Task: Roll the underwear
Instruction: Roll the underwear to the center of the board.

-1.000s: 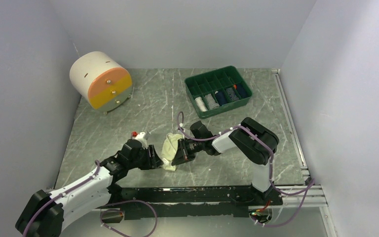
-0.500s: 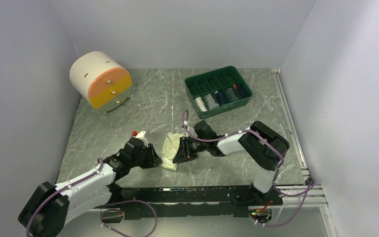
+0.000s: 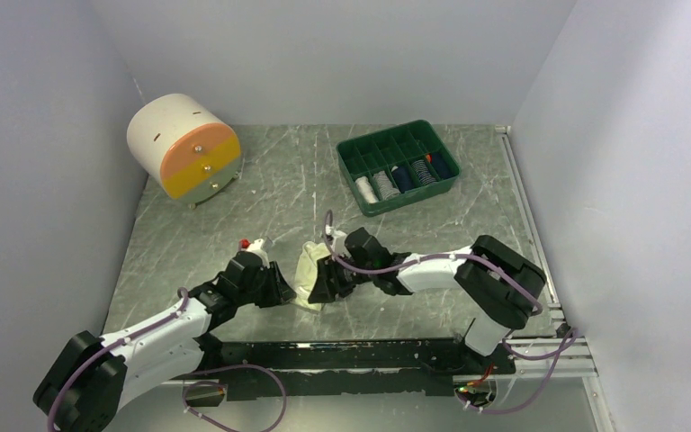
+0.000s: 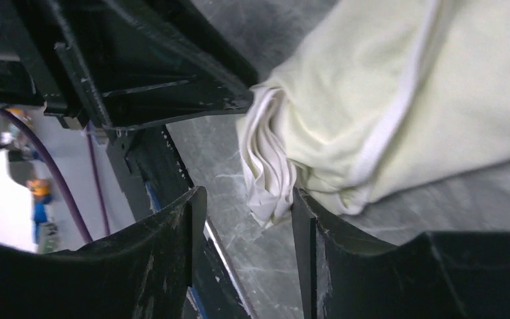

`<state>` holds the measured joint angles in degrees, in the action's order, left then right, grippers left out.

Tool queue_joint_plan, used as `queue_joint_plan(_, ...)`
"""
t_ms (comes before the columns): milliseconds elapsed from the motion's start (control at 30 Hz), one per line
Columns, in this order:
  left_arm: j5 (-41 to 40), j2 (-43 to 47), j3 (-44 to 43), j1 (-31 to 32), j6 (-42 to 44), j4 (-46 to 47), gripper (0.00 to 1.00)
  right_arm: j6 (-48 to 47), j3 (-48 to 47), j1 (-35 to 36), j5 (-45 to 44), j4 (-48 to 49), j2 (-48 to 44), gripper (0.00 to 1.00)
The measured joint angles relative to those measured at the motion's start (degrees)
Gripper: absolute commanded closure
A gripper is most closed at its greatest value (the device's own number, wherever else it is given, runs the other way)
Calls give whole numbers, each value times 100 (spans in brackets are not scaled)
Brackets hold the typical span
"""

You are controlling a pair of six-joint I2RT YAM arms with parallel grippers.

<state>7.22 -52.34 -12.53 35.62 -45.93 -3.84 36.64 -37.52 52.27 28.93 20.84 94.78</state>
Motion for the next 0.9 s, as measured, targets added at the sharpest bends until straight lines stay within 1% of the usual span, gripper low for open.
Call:
queue_joint_plan(167, 0, -4, 0, 0, -28, -2, 68, -374, -136, 444, -625, -129, -74, 55)
queue_joint_plan(267, 0, -7, 0, 0, -31, -2, 67, -455, -136, 503, -949, -153, -85, 64)
queue_joint_plan(367, 4, -4, 0, 0, -31, -4, 67, -514, -144, 503, -1134, -227, -81, 82)
queue_joint_plan(467, 4, 2, 0, 0, -28, -15, 64, -531, -144, 501, -1185, -232, -74, 89)
queue_joint_plan(533, 7, 42, 0, 0, -28, -42, 60, -505, -140, 487, -1180, -205, -72, 92)
queue_joint_plan(633, 46, 188, 0, 0, -24, -146, 50, -428, -127, 435, -1110, -101, -59, 95)
queue_joint_plan(700, 50, 319, 0, 0, 0, -247, 50, -354, -122, 369, -1034, -11, -13, 96)
queue_joint_plan(900, 98, 874, 109, 0, 17, -575, 38, -256, -109, 260, -885, 125, 127, 96)
